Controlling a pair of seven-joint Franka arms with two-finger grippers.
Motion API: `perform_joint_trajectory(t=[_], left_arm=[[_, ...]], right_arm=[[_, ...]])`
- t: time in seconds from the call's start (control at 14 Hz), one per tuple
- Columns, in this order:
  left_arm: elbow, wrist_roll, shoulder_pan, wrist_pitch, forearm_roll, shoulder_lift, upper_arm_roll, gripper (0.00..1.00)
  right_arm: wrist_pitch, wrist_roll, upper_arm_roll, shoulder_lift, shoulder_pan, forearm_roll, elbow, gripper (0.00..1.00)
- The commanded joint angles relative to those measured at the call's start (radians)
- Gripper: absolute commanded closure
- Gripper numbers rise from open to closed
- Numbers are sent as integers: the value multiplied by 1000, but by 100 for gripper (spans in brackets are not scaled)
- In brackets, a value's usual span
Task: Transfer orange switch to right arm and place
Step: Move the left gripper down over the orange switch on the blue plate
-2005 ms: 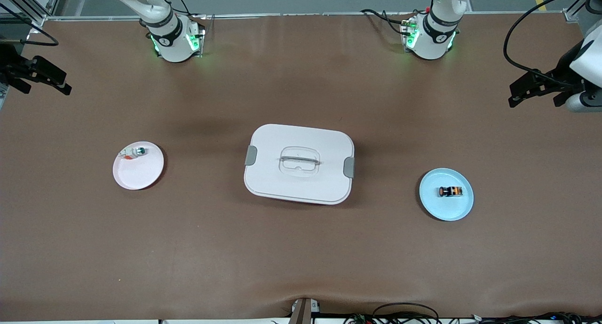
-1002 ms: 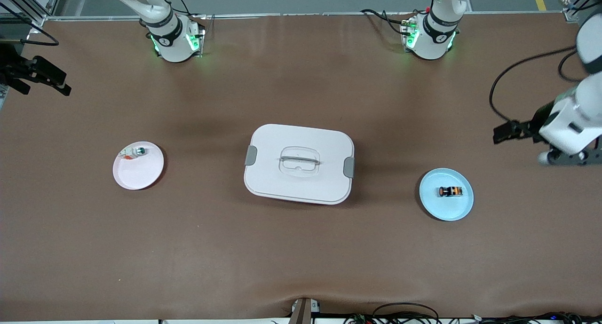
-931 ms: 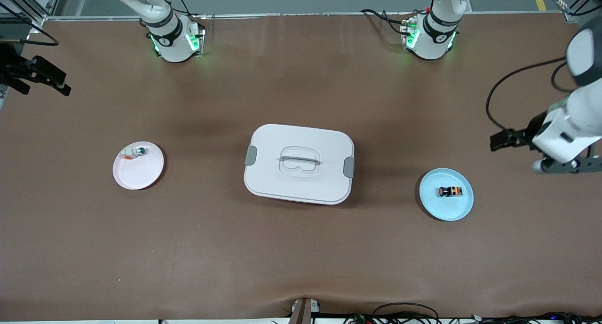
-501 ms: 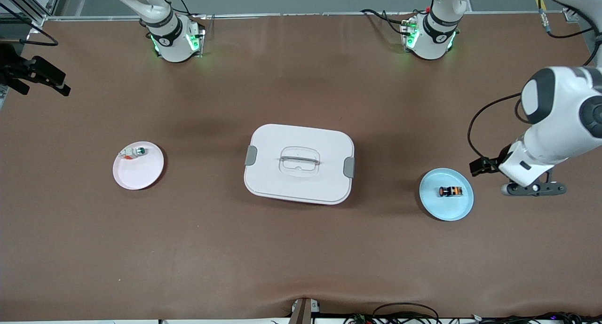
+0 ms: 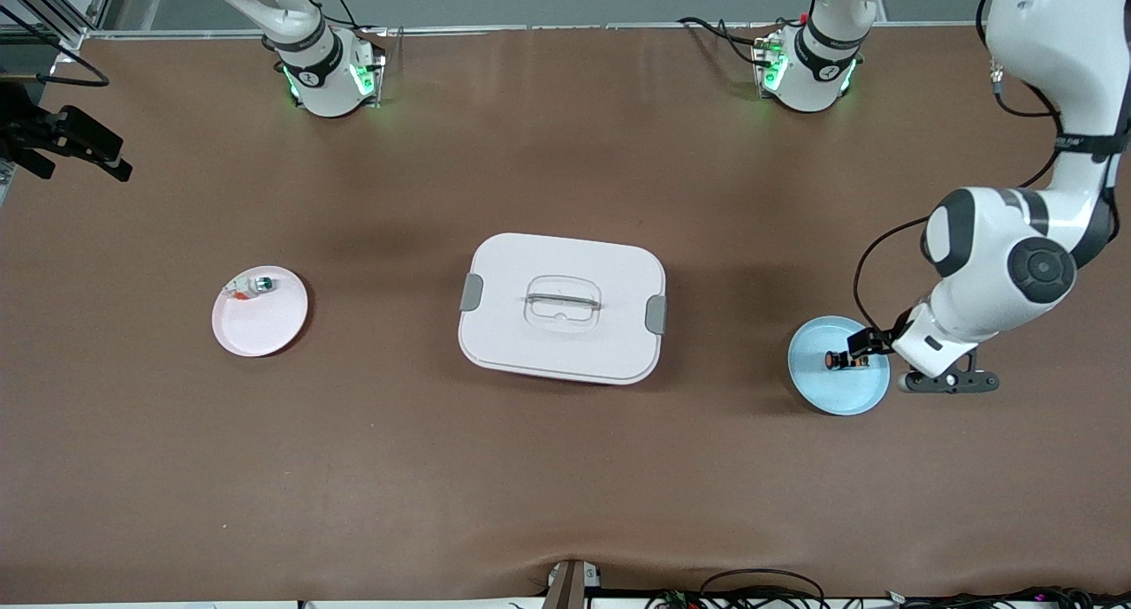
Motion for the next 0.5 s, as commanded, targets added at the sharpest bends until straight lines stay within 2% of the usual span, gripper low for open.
perform_joint_trajectory(t=[0.0,0.43], left_arm=[[12,3,5,66,16,60,-3,0],[14,3,8,108,16,120,-3,0]], right_arm=[[2,-6,9,-10,-8,3,-8,0],[-1,0,8,-7,-11,14,-8,0]])
